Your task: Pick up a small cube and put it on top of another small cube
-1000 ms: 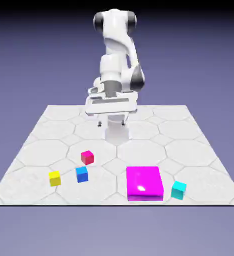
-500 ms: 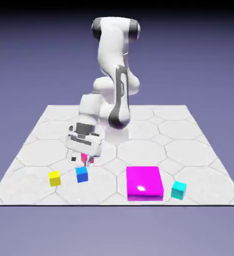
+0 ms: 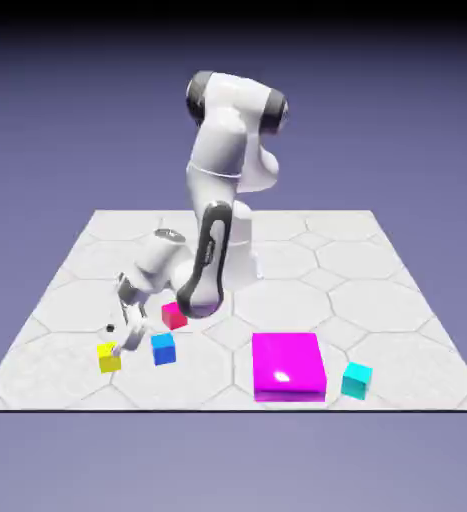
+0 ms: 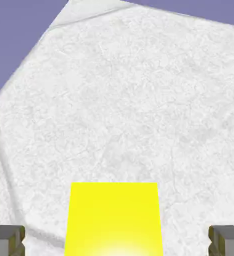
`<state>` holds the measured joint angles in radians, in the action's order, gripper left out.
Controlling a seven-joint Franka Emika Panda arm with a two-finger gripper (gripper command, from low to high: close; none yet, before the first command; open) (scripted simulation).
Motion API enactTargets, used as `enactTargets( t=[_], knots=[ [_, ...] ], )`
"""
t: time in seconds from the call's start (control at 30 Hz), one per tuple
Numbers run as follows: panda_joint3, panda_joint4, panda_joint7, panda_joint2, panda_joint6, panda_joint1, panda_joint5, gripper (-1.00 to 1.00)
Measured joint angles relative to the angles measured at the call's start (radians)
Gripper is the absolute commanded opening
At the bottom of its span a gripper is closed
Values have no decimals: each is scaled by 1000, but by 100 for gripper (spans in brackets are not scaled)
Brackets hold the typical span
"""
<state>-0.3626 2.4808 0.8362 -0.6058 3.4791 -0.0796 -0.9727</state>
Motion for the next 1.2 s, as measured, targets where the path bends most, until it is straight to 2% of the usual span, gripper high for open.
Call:
enactTargets(
  t=[0.13, 0.17, 0.23, 0.57, 1.2],
  knots=[
    [110, -33, 75, -60, 58, 145, 112, 0],
    [119, -36, 81, -64, 63, 156, 120, -100],
    [119, -36, 81, -64, 63, 156, 121, -100],
    [-157, 47, -106, 85, -83, -206, -158, -100],
    [-45, 87, 71, 253, -91, -631, 647, -100]
  ],
)
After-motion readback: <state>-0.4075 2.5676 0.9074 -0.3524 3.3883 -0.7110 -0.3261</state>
